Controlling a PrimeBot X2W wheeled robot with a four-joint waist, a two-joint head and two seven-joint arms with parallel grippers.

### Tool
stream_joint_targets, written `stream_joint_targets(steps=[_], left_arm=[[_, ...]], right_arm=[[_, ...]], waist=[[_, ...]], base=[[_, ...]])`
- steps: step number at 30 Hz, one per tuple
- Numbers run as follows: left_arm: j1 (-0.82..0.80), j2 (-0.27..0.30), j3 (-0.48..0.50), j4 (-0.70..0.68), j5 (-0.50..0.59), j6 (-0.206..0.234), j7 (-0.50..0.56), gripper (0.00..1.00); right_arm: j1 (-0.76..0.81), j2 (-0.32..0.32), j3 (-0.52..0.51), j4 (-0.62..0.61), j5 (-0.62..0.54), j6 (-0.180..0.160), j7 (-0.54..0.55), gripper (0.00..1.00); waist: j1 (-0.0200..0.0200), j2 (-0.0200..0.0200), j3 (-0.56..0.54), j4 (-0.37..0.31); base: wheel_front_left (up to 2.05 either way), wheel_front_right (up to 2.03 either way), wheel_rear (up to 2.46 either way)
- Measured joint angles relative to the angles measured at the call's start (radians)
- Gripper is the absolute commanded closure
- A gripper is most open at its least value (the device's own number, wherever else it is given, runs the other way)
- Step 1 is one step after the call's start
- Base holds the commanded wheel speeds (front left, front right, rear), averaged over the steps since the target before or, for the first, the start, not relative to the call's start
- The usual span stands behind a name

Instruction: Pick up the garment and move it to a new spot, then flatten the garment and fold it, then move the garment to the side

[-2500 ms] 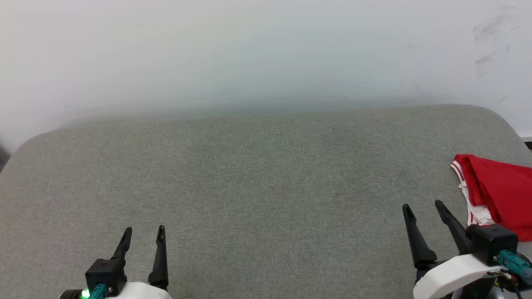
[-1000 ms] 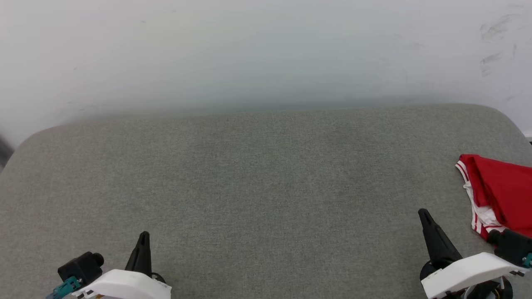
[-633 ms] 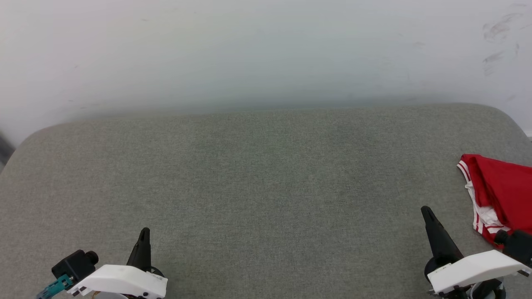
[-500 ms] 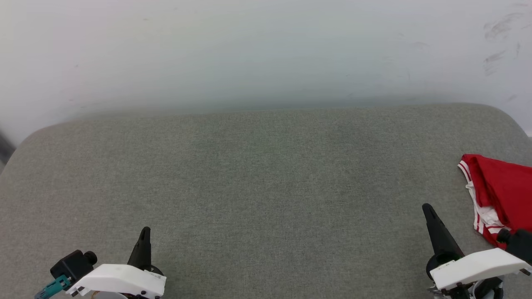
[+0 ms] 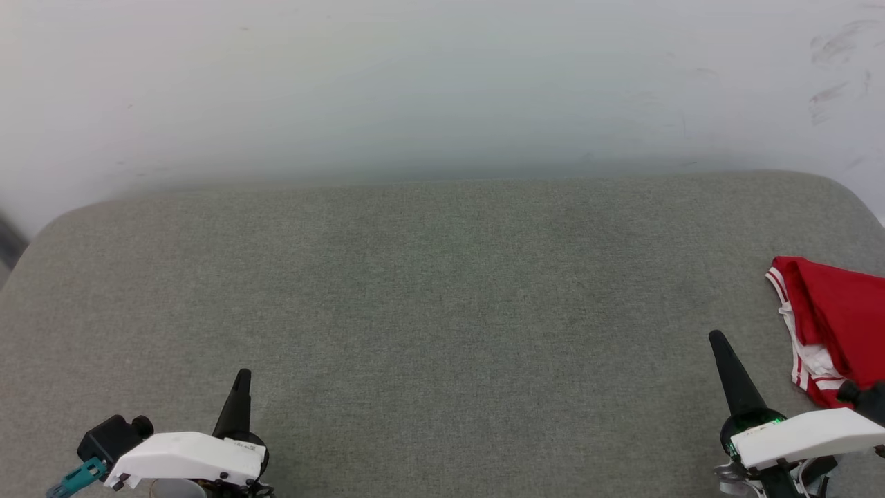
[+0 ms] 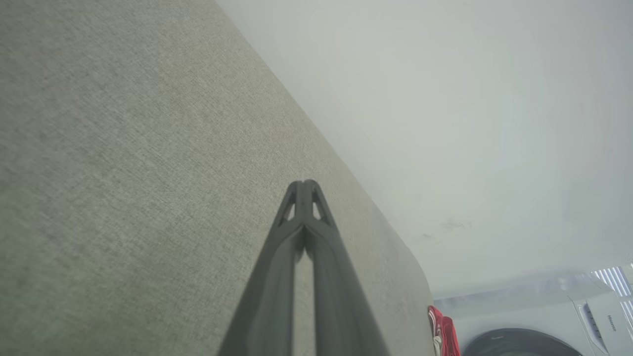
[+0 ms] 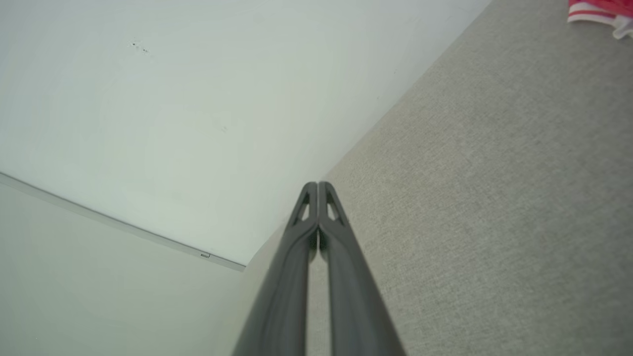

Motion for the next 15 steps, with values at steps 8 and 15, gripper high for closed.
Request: stream_joint_targets(steps=[8,15], left_arm=[[-0.012,-0.014,0.02,0.003,-0.072,-0.017,0.019,1.0],[-0.021,-0.026,0.04,0.006,-0.132,-0.035,0.04,1.0]], right_arm=[[-0.009,0.0,-0.007,0.016,0.086,0.0,0.003,1.0],[-0.021,0.0,-0.013,0.028,0.158,0.0,0.008,1.0]], waist=[[0.0,0.0,0.003,0.003],[0.0,0.0,0.005,0.006]], base=[[0.0,0.0,0.0],[0.0,0.0,0.0]])
